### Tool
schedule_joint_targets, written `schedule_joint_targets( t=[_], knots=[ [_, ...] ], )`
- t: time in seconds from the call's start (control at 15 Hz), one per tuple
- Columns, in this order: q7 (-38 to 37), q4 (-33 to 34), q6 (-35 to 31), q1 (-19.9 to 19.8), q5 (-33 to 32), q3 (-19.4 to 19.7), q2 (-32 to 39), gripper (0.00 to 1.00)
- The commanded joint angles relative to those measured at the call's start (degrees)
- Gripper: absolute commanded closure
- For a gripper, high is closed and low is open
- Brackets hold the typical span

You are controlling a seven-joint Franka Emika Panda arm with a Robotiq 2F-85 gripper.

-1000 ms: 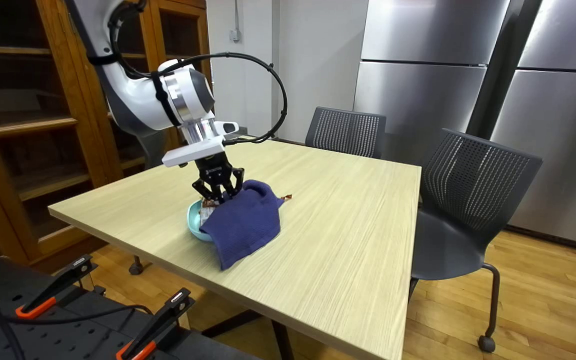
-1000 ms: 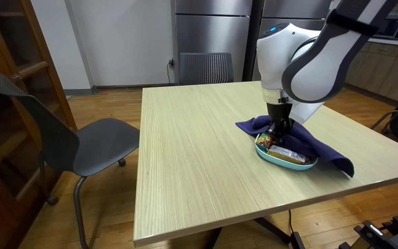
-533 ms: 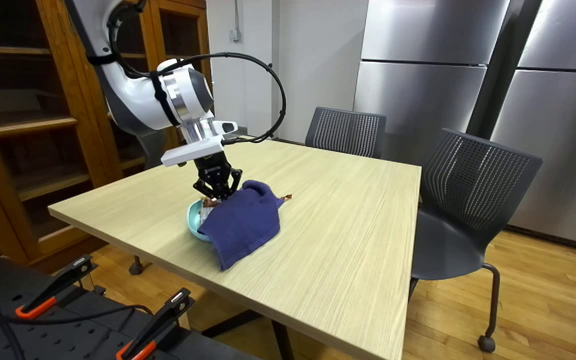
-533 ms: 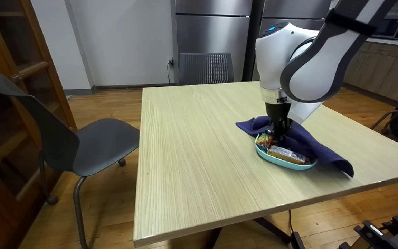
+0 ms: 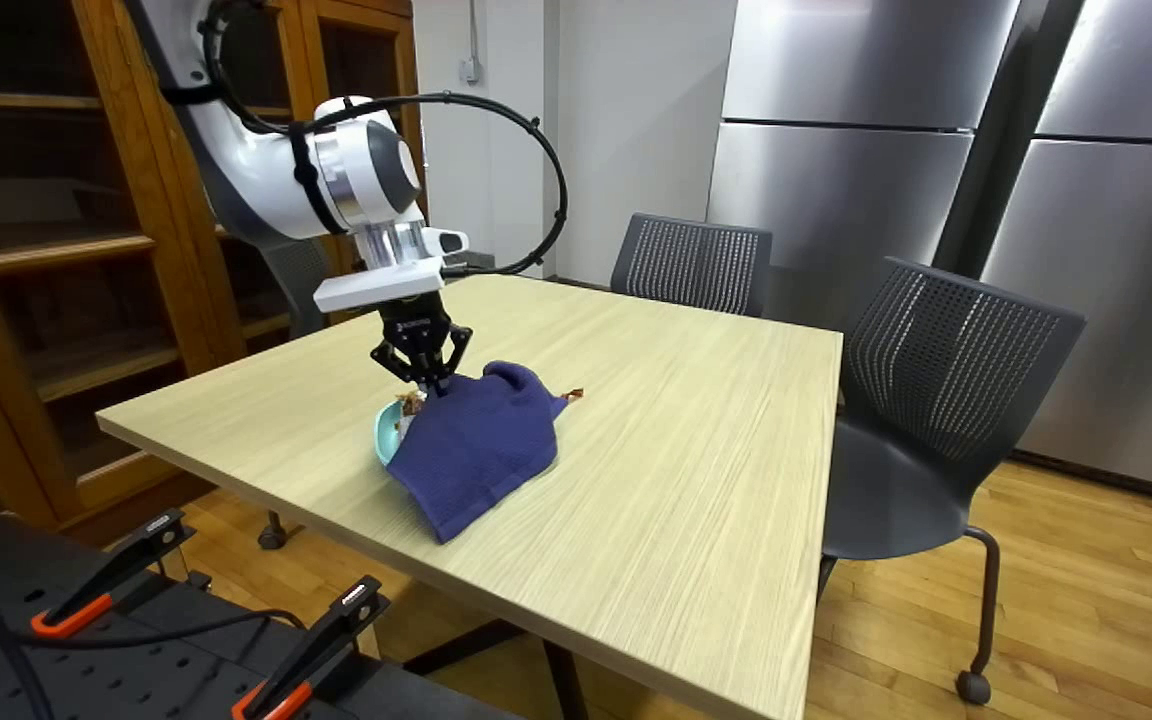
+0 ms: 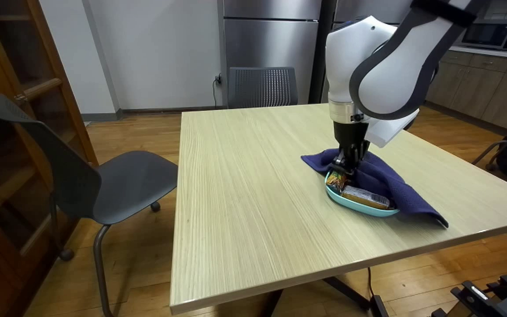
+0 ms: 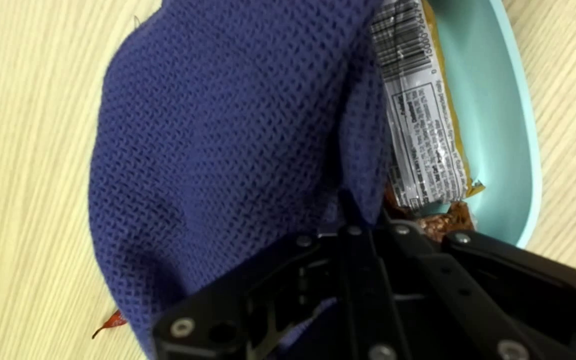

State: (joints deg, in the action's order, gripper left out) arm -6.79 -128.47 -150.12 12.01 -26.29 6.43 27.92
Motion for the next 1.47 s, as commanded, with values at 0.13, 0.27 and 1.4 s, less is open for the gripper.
schedule_joint_targets(
  t=[0.13,0.27,1.4],
  knots=[
    [8.3,-3.1,2.3,-4.3,5.6,-4.4,-5.9,0.99],
    [11.1,-3.7,3.1,-5.4,7.6,-5.7,-6.9,0.99],
    [29.4,-0.7,20.4,-9.9,22.8,-13.4,-8.8,0.99]
  ],
)
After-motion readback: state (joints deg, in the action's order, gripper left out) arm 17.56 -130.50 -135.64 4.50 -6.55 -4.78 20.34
